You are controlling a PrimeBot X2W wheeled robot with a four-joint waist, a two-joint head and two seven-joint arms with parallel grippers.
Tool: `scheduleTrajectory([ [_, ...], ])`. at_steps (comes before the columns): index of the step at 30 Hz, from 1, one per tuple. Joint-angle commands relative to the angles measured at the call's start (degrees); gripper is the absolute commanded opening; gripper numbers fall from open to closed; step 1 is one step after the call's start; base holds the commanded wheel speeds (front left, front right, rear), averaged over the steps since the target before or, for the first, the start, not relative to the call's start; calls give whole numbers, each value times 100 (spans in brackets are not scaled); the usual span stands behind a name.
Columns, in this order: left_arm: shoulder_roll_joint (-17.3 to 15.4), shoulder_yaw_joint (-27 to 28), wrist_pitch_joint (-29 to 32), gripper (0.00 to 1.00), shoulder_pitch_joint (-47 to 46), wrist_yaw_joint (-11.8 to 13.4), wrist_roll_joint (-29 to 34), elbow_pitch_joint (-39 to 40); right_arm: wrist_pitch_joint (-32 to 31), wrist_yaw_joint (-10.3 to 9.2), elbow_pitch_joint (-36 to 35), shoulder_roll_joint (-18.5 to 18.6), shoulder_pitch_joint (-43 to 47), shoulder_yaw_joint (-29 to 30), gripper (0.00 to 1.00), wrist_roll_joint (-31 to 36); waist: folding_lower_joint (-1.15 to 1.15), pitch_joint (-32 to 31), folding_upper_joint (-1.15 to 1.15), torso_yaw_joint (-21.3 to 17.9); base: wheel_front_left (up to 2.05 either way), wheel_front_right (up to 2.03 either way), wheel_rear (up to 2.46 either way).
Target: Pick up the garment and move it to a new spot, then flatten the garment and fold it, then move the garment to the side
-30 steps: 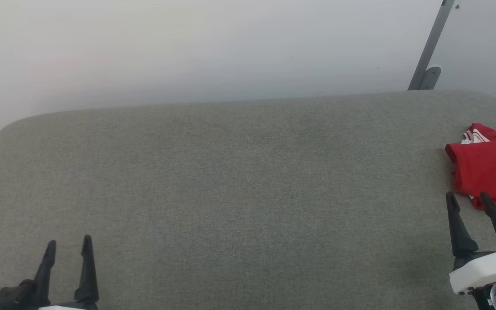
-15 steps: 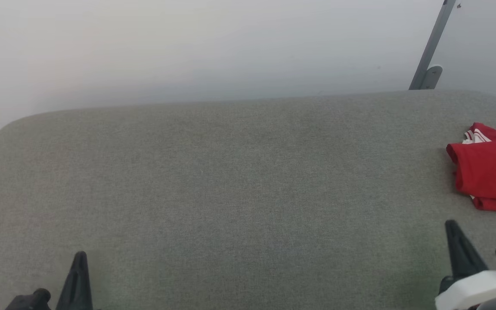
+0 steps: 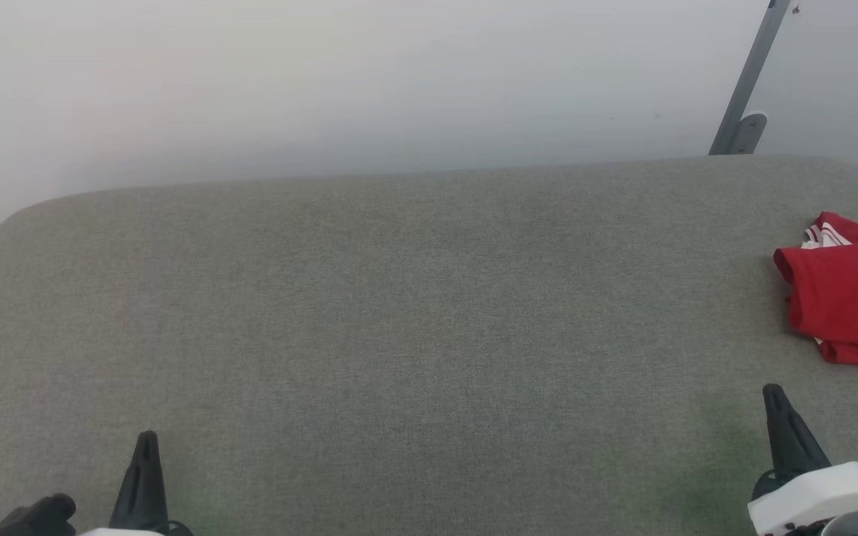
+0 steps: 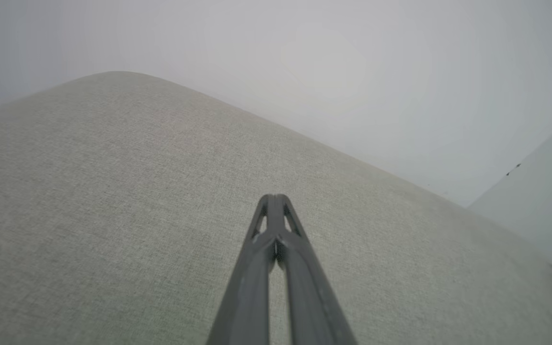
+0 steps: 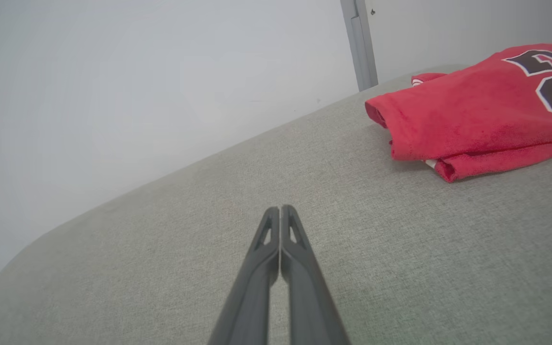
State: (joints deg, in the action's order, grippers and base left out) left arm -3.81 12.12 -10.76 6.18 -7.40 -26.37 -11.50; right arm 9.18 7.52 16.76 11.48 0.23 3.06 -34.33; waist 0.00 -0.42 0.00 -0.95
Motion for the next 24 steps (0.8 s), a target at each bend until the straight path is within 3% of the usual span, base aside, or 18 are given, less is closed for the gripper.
scheduleTrajectory([
  [1, -45, -22, 58, 0, -194, -2, -307, 64, -64, -1, -117, 11, -171, 43, 0, -262, 0, 1, 0, 2, 0, 0, 0],
  [24, -9, -185, 548, 0, -521, -5, -2159, -20, -507, -2, -175, -244, -329, 135, 0, -1894, 0, 13, 0, 20, 0, 0, 0],
])
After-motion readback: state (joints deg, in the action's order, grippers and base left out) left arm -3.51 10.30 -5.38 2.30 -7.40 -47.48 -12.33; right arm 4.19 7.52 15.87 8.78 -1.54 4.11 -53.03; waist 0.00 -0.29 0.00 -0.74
